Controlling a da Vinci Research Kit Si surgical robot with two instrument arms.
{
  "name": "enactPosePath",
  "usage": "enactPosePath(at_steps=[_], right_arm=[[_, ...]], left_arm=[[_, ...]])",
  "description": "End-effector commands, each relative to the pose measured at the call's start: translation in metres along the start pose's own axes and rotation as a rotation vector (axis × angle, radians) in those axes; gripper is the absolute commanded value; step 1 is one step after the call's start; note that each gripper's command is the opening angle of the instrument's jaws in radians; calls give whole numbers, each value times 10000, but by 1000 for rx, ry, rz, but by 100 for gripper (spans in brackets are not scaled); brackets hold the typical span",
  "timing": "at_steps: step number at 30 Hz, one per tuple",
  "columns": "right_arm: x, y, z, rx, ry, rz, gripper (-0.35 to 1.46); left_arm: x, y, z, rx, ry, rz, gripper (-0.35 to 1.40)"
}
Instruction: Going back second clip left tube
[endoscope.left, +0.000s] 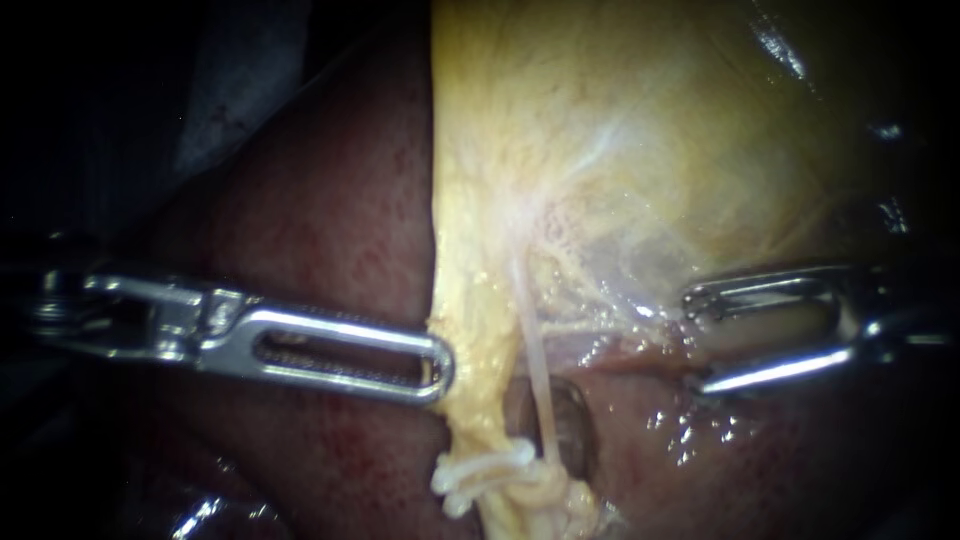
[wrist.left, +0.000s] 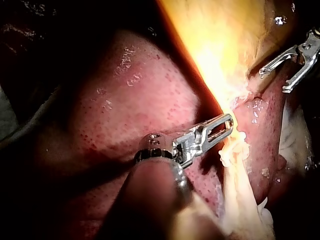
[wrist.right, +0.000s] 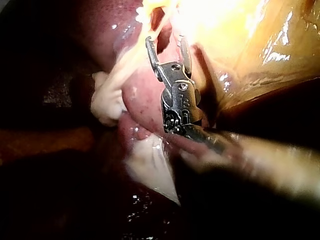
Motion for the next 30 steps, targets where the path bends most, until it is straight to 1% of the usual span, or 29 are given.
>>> enactPosePath(at_steps=[1, 6, 9, 15, 20, 23, 30], right_arm=[[1, 0, -3, -5, 1, 0, 48], [1, 0, -6, -5, 1, -4, 48], [1, -1, -6, -5, 1, -4, 48], [1, -3, -6, -5, 1, -4, 48], [1, -3, -6, -5, 1, -4, 48], [0, -4, -6, -5, 1, -4, 48], [0, -4, -6, -5, 1, -4, 48]], left_arm=[[0, 0, 0, -1, -1, 0, -35], [-1, 3, 4, -3, -2, 1, -35], [-1, 12, 13, -8, -6, 4, -35], [8, 36, 42, -14, 3, 18, -35], [10, 48, 61, -16, 7, 24, -35], [10, 50, 66, -18, 7, 25, -35], [9, 49, 65, -17, 7, 25, -35]])
